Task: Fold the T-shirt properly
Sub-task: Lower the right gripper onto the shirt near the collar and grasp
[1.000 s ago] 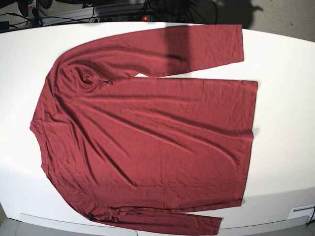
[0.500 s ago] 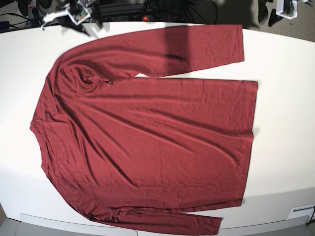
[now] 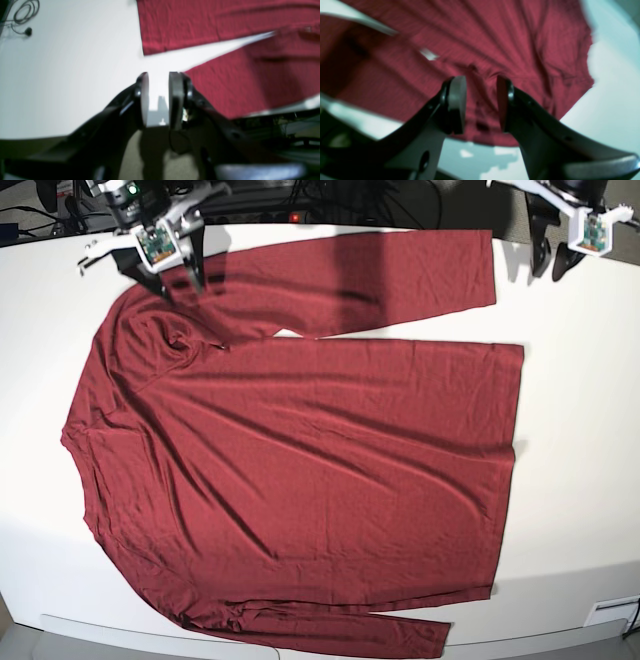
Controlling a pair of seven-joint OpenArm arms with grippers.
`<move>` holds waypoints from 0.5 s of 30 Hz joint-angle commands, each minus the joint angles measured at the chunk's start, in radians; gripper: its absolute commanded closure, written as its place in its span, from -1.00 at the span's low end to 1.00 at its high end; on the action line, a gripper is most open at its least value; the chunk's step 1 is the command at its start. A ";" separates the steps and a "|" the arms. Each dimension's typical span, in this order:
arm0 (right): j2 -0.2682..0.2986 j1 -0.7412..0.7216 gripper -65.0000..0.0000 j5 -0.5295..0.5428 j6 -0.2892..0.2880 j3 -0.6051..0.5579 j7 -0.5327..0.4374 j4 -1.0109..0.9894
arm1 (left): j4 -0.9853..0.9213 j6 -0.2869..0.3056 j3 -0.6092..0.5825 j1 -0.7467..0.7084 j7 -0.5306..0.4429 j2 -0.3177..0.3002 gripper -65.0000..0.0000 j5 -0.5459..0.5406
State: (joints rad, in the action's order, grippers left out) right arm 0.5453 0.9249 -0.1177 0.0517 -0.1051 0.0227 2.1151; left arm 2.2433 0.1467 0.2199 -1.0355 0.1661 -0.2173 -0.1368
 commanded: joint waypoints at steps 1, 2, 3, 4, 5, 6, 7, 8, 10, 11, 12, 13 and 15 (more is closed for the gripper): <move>-0.019 -0.002 0.33 -0.036 0.009 0.001 -0.022 0.019 | 0.019 -0.003 0.002 0.002 -0.017 0.005 0.58 -0.003; -0.043 -0.013 0.33 -0.064 0.009 0.001 -0.022 0.019 | 0.019 -0.003 0.002 0.016 -0.017 0.013 0.58 -0.003; -0.068 -0.024 0.33 -0.079 0.009 0.001 -0.023 0.019 | 0.019 -0.003 0.002 0.031 -0.017 0.019 0.58 -0.003; -0.091 -0.034 0.33 -0.092 0.009 0.001 -0.022 0.019 | 0.019 -0.003 0.002 0.047 -0.017 0.023 0.58 -0.003; -0.113 -0.046 0.33 -0.092 0.009 0.001 -0.022 0.019 | 0.019 -0.003 0.002 0.062 -0.017 0.022 0.58 -0.003; -0.134 -0.056 0.33 -0.092 0.010 0.001 -0.022 0.019 | 0.019 -0.003 0.002 0.079 -0.017 0.023 0.58 -0.003; -0.152 -0.065 0.33 -0.092 0.010 0.001 -0.022 0.019 | 0.019 -0.003 0.002 0.093 -0.016 0.022 0.58 -0.003; -0.168 -0.072 0.33 -0.092 0.009 0.001 -0.022 0.019 | 0.019 -0.003 0.002 0.105 -0.017 0.022 0.58 -0.003; -0.192 -0.084 0.33 -0.092 0.010 0.001 -0.021 0.019 | 0.019 -0.003 0.002 0.128 -0.016 0.022 0.58 -0.003; -0.200 -0.086 0.33 -0.092 0.010 0.001 -0.021 0.019 | 0.019 -0.003 0.002 0.140 -0.017 0.019 0.58 -0.003; -0.205 -0.086 0.33 -0.092 0.010 0.001 -0.021 0.019 | 0.019 -0.003 0.002 0.151 -0.017 0.016 0.58 -0.003; -0.204 -0.086 0.33 -0.093 0.009 0.001 -0.021 0.019 | 0.019 -0.002 0.002 0.164 -0.016 0.014 0.58 -0.003; -0.204 -0.092 0.33 -0.108 0.009 0.001 -0.008 0.019 | 0.019 0.000 0.002 0.194 -0.016 -0.005 0.58 -0.002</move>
State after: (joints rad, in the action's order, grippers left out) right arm 0.3363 0.8303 -0.2127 0.0498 -0.1062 0.0353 2.1151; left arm 2.2433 0.1497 0.2180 -0.8341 0.1730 -0.2142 -0.1364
